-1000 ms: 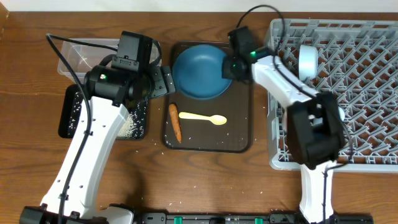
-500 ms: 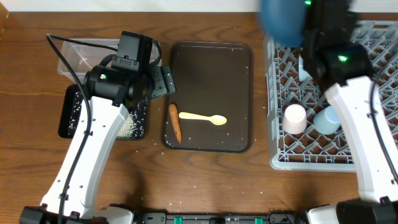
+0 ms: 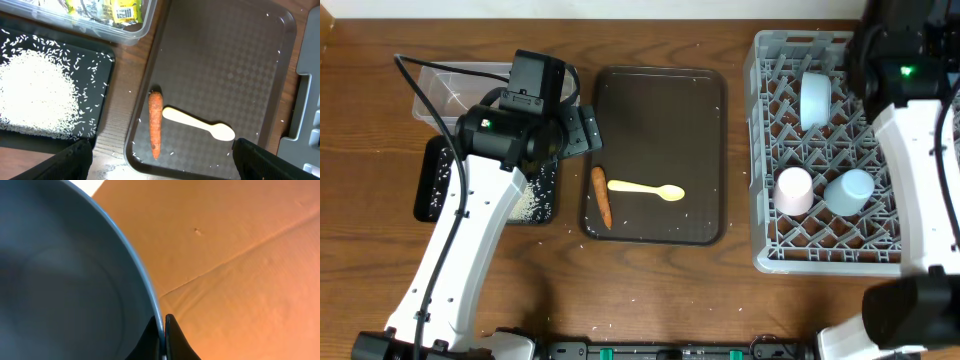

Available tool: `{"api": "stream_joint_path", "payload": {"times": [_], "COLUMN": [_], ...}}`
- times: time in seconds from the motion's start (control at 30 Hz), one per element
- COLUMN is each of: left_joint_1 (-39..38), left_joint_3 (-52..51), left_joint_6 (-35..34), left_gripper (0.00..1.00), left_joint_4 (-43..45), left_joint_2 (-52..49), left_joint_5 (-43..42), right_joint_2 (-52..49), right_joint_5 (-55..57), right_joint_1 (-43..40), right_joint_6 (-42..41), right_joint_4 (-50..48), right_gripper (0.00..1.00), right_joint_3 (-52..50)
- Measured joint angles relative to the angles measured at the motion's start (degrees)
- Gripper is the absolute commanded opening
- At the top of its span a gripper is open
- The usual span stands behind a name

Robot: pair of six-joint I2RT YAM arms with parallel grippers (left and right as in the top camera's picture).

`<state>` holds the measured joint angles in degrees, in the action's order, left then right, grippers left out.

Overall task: Sort waste into correct bins and load items into the dishwasher rack
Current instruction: 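Lift the blue plate and stand it upright in the rack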

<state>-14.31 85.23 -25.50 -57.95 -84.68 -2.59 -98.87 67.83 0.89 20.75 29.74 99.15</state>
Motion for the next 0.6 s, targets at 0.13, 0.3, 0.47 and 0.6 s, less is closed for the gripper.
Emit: {"api": "stream_joint_path", "payload": {"times": [0.13,0.3,0.47,0.6], "left_joint_1": [0.02,0.00,0.02,0.02], "left_joint_3": [0.00,0.00,0.00,0.00], "left_joint_6": [0.00,0.00,-0.02,0.00], "left_gripper": [0.92,0.92,0.92,0.92], "left_joint_4": [-0.02,0.00,0.02,0.02], "left_joint_2": [0.00,0.00,0.00,0.00], "left_joint_5": [0.00,0.00,0.00,0.00], "right_joint_2": [-2.67,-6.16,-9.70,-12.41], "right_joint_5": [-5.31,-9.99,-12.50,-13.42], "right_joint_1": [-3.17,-6.60,-8.87,-10.49], "right_joint_6": [5.51,11.23,15.61,18.75], "right_joint_4": [-2.38,-6.80,-9.27,-11.28], "right_gripper": [0.01,0.01,0.01,0.01], "right_joint_3": [-0.02,-0.02,-0.02,-0.04]}}
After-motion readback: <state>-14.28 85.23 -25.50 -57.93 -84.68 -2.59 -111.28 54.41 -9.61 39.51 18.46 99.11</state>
